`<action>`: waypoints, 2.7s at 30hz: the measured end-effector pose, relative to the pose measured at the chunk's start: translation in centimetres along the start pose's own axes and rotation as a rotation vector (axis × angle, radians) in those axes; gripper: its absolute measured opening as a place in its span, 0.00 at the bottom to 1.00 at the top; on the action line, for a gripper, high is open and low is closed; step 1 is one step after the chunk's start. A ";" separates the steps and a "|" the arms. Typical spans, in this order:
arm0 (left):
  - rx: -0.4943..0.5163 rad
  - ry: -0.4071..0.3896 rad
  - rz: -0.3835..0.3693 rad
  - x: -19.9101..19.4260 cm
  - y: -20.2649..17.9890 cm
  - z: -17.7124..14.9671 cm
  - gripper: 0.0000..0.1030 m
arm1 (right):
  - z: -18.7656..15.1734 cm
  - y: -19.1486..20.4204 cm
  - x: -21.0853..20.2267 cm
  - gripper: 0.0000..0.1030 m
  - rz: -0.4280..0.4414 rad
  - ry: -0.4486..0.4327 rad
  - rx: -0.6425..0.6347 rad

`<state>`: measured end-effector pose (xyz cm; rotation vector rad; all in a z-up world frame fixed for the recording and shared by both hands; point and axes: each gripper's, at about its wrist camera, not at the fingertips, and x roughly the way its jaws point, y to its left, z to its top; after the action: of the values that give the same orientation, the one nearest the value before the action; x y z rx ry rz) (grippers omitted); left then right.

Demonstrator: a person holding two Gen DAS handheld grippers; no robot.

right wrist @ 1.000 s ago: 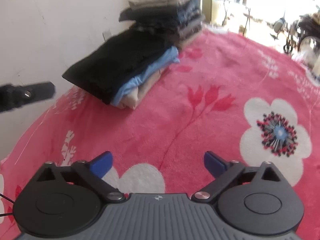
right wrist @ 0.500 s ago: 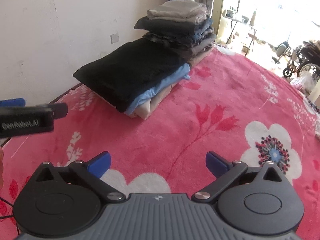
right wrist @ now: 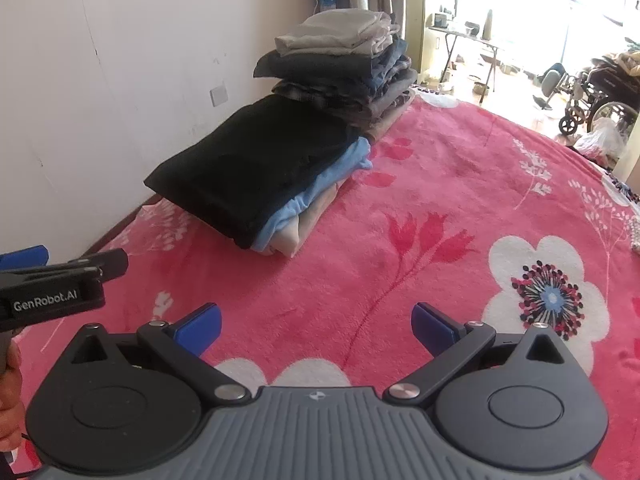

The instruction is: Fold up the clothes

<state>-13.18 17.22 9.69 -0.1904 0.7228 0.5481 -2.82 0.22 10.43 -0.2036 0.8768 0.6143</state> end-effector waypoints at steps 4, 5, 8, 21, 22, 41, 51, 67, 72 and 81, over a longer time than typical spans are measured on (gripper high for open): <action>0.012 0.002 0.022 0.0 -0.2 0.0 1.00 | -0.1 0.5 -0.4 1.00 0.003 -0.013 -0.013; 0.013 0.003 0.026 0.0 -0.2 0.0 1.00 | -0.2 0.7 -0.5 1.00 0.002 -0.019 -0.025; 0.020 0.010 0.032 0.1 -0.3 0.0 1.00 | -0.3 1.4 -0.9 1.00 -0.010 -0.041 -0.071; 0.043 0.041 0.074 0.6 -0.4 -0.9 1.00 | -0.7 3.2 -0.5 1.00 -0.056 -0.047 -0.153; 0.043 0.040 0.077 0.6 -0.4 -0.9 1.00 | -0.7 3.2 -0.5 1.00 -0.056 -0.047 -0.154; 0.049 0.030 0.097 0.5 -0.2 -0.9 1.00 | -1.0 3.4 -0.6 1.00 -0.057 -0.038 -0.161; 0.045 0.032 0.106 0.6 0.0 -0.9 1.00 | -1.1 3.5 -0.6 1.00 -0.059 -0.036 -0.167; 0.048 0.032 0.114 0.5 0.2 -0.9 1.00 | -1.2 3.6 -0.8 1.00 -0.069 -0.036 -0.164; 0.048 0.031 0.115 0.6 0.3 -0.9 1.00 | -1.2 3.6 -0.9 1.00 -0.071 -0.037 -0.166; 0.047 0.029 0.119 0.5 0.4 -0.9 1.00 | -1.2 3.6 -1.0 1.00 -0.076 -0.042 -0.167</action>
<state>-13.62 17.49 8.72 -0.1124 0.7774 0.6419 -6.14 2.22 10.76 -0.3719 0.7738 0.6187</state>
